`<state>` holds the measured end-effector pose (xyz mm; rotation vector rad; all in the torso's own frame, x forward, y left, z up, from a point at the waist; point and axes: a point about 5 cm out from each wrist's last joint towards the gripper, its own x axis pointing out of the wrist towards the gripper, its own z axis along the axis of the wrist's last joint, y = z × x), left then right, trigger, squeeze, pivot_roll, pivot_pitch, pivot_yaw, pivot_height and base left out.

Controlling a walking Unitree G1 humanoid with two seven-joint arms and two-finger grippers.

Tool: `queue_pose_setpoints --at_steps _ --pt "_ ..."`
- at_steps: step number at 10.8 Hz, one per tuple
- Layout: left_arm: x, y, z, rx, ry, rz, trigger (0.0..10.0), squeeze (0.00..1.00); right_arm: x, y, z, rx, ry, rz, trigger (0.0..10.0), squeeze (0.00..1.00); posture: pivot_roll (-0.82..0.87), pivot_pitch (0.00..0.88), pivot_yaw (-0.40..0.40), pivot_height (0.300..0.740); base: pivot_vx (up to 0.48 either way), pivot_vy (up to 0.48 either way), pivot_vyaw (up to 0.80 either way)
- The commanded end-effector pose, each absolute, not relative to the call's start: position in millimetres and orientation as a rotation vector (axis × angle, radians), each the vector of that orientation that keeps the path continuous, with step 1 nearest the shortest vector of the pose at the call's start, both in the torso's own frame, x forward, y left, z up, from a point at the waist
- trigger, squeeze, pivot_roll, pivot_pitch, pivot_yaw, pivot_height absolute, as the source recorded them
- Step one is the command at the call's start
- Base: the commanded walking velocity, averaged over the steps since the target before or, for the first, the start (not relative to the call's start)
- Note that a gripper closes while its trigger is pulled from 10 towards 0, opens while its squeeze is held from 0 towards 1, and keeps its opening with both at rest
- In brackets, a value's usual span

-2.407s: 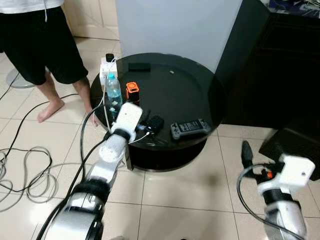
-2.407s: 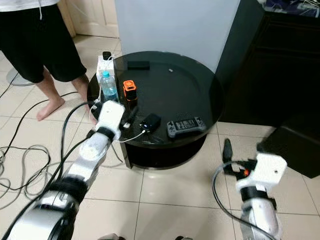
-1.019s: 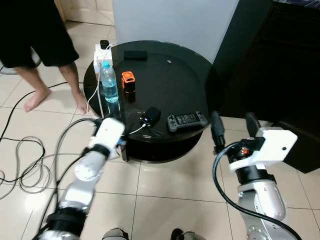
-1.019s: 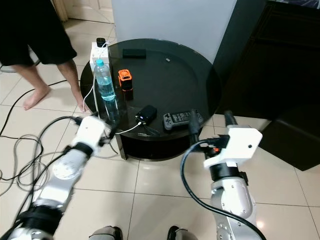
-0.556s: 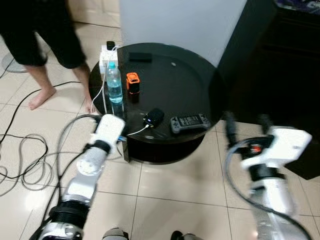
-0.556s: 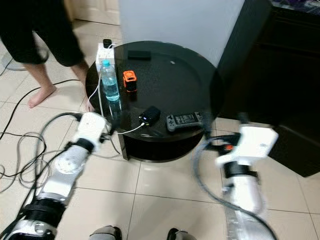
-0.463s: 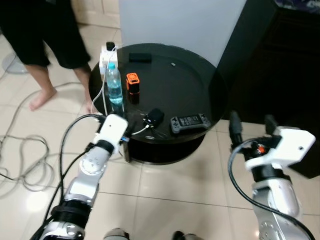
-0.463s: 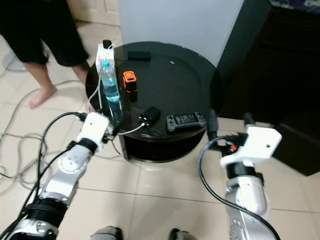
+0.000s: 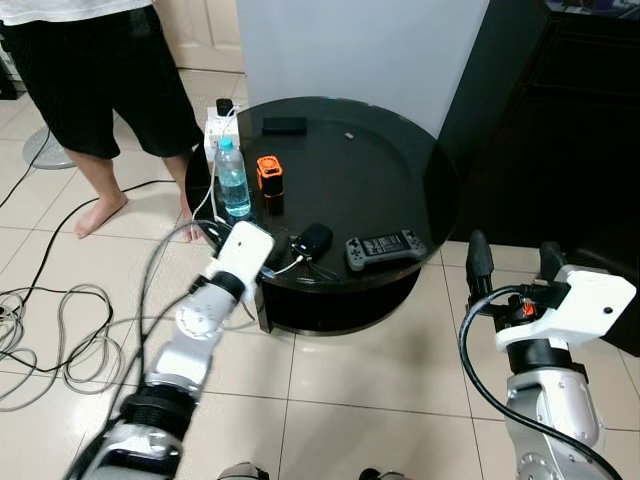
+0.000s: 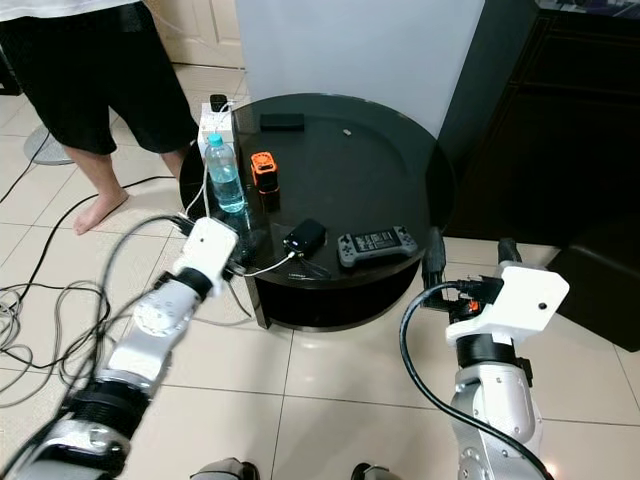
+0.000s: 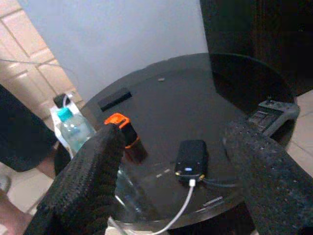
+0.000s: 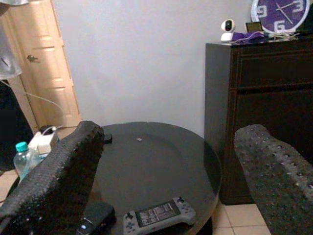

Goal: Picking trash to rubbish bin

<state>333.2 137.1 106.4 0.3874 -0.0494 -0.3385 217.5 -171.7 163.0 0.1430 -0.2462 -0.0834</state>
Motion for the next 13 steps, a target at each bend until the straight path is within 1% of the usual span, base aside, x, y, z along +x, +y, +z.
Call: queue_pose_setpoints --at_steps 1,4,7,9,10,13 --pt "336.8 132.4 110.5 0.377 -0.066 -0.34 10.0 0.0 218.4 -171.5 162.7 0.131 -0.243 -0.093 10.0 0.0 0.15 0.073 -0.029 0.74 0.0 0.0 0.0" --pt "336.5 117.8 107.9 0.328 -0.067 -0.349 10.0 0.0 218.5 -179.3 162.0 0.124 -0.224 -0.1 10.0 0.0 0.14 0.077 -0.048 0.74 0.0 0.0 -0.8" --pt "335.9 113.6 113.8 0.29 -0.083 -0.352 10.0 0.0 221.3 -170.4 164.5 0.109 -0.214 -0.04 10.0 0.0 0.16 0.11 -0.082 0.74 0.0 0.0 0.0" --pt "327.3 104.9 113.3 0.26 -0.092 -0.367 10.0 0.0 222.3 -172.7 162.4 0.106 -0.202 -0.017 10.0 0.0 0.18 0.124 -0.081 0.74 0.0 0.0 -0.8" --pt "326.9 109.1 109.8 0.263 -0.079 -0.367 10.0 0.0 224.8 -169.2 163.1 0.106 -0.208 -0.02 10.0 0.0 0.16 0.112 -0.076 0.74 0.0 0.0 -0.8" --pt "331.5 105.2 111.1 0.262 -0.073 -0.371 10.0 0.0 222.0 -171.9 164.7 0.105 -0.215 -0.043 10.0 0.0 0.15 0.1 -0.07 0.74 0.0 0.0 0.0"
